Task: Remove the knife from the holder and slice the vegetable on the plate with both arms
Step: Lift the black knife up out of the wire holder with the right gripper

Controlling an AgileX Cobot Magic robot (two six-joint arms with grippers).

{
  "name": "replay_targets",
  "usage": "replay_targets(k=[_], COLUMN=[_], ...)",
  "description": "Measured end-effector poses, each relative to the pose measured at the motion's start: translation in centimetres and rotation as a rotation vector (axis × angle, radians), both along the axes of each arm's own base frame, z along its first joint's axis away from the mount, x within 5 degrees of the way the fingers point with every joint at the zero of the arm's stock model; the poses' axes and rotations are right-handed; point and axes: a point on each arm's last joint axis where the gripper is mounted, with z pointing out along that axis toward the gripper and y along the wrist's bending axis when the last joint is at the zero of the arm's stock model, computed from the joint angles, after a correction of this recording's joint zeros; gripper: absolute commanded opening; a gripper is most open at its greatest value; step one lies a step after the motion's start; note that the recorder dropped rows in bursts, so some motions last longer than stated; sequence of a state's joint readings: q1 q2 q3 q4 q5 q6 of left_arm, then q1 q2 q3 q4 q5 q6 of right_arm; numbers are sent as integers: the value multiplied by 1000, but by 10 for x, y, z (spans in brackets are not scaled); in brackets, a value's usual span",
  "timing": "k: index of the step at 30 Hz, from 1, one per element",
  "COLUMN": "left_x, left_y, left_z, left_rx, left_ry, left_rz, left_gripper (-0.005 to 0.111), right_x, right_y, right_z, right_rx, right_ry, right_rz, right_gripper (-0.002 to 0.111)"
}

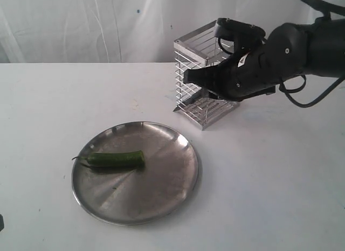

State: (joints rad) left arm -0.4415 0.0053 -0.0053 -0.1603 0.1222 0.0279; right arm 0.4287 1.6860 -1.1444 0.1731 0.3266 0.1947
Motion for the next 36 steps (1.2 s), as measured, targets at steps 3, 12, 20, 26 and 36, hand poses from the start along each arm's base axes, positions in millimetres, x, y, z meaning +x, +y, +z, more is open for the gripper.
replay_targets(k=[3,12,20,26,36], left_x=[0,0,0,0,0], left_y=[0,0,0,0,0], left_z=[0,0,0,0,0], left_rx=[0,0,0,0,0], left_ry=[0,0,0,0,0], left_rz=[0,0,0,0,0], left_gripper=[0,0,0,0,0], right_x=[3,13,9,-8,-50], right_y=[1,4,2,-5,-24], right_z=[6,31,47,80,129], right_rx=[-49,-187,-208,-196,-186], right_ry=[-36,-194,-238,-302,-344], right_rz=[50,201,228,230,238], right_gripper=[14,0,0,0,0])
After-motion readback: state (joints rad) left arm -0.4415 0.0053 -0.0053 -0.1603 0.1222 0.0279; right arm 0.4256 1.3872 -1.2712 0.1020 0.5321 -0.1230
